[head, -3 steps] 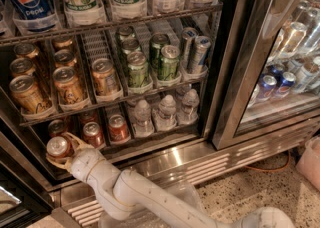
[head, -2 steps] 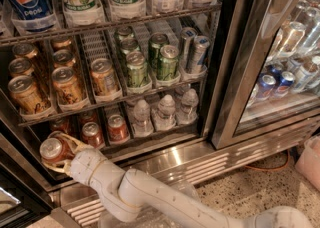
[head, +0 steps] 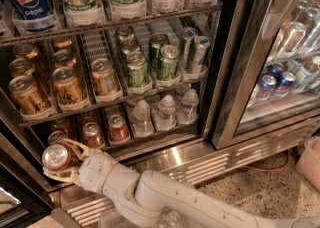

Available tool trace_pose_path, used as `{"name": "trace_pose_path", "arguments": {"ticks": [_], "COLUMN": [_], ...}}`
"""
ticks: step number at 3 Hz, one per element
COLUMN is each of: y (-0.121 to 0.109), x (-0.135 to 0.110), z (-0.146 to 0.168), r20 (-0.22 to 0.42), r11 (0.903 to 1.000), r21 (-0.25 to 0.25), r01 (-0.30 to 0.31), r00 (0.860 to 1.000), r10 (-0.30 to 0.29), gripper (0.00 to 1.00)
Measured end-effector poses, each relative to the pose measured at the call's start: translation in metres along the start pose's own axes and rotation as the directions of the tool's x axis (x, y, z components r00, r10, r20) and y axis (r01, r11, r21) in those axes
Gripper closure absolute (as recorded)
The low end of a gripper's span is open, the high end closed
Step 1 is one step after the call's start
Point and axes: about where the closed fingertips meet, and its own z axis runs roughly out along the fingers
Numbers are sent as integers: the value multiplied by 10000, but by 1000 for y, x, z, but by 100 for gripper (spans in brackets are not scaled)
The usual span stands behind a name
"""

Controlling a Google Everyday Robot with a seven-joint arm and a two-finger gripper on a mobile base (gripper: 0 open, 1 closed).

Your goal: Pick coke can from bottom shelf of fridge

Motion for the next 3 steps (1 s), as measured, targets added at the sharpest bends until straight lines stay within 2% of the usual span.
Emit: {"name": "trace_pose_path", "arguments": {"ticks": [1, 2, 3], "y": [13, 15, 9], "x": [-6, -8, -10], "z": [-42, -92, -133], "r20": [17, -522, -1249], "r11": [9940, 9885, 9894], "r21": [-569, -298, 424], "r01": [-939, -1483, -1387], "r00": [9956, 9878, 9818], "r10": [941, 1467, 1430], "gripper": [100, 100, 100]}}
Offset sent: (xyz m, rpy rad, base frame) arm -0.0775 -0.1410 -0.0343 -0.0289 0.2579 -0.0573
